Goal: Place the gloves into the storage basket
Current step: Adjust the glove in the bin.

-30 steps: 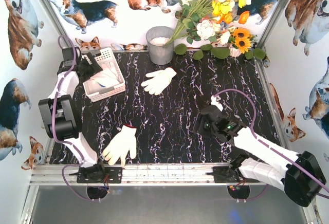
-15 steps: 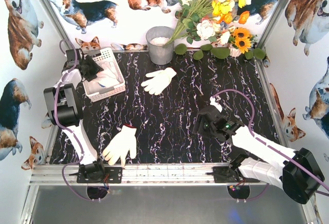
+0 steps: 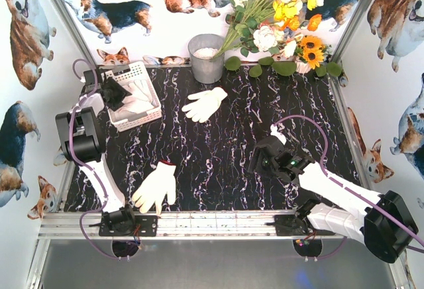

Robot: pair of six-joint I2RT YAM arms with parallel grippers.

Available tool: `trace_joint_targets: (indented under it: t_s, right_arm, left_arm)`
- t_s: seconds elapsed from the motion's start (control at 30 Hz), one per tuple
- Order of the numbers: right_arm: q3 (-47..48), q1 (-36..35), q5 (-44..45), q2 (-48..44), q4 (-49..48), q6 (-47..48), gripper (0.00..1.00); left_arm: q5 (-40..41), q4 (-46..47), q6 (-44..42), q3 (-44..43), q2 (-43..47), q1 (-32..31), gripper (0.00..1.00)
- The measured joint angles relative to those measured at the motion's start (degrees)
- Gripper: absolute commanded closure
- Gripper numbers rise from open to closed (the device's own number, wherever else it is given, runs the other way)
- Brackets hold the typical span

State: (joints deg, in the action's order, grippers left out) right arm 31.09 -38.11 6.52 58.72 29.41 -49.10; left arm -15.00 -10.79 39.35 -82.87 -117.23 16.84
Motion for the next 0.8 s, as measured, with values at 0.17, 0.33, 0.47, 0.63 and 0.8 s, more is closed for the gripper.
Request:
trace_joint_targets:
  t_s: [0.17,0.33,0.47,0.63,0.8]
  right_arm:
    - [0.0,0.0,0.0,0.0,0.0,0.2,0.46]
    - [0.0,0.2,0.0,0.2,0.0,0.2,0.46]
    - [0.0,0.2,0.0,0.3,0.0,0.2,0.46]
    - [0.4,0.3,0.0,0.4,0.0,0.4,0.46]
    - [0.5,0.3,-0.1,1.2,0.0,0.5,0.46]
  left_arm:
    - [-0.6,2.6,1.4,0.2,-1.1,0.2,0.52]
    - [-1.5,5.9,2.7,0.2,-3.3,0.3,0.56]
    - [-2.5,8.4,3.6,0.1,-4.5,0.2,0.6]
    - [-2.8,9.9,4.3,0.1,-5.2,0.3,0.77]
    - [-4.0,11.1,3.9,0.1,-5.8,0.5,0.96]
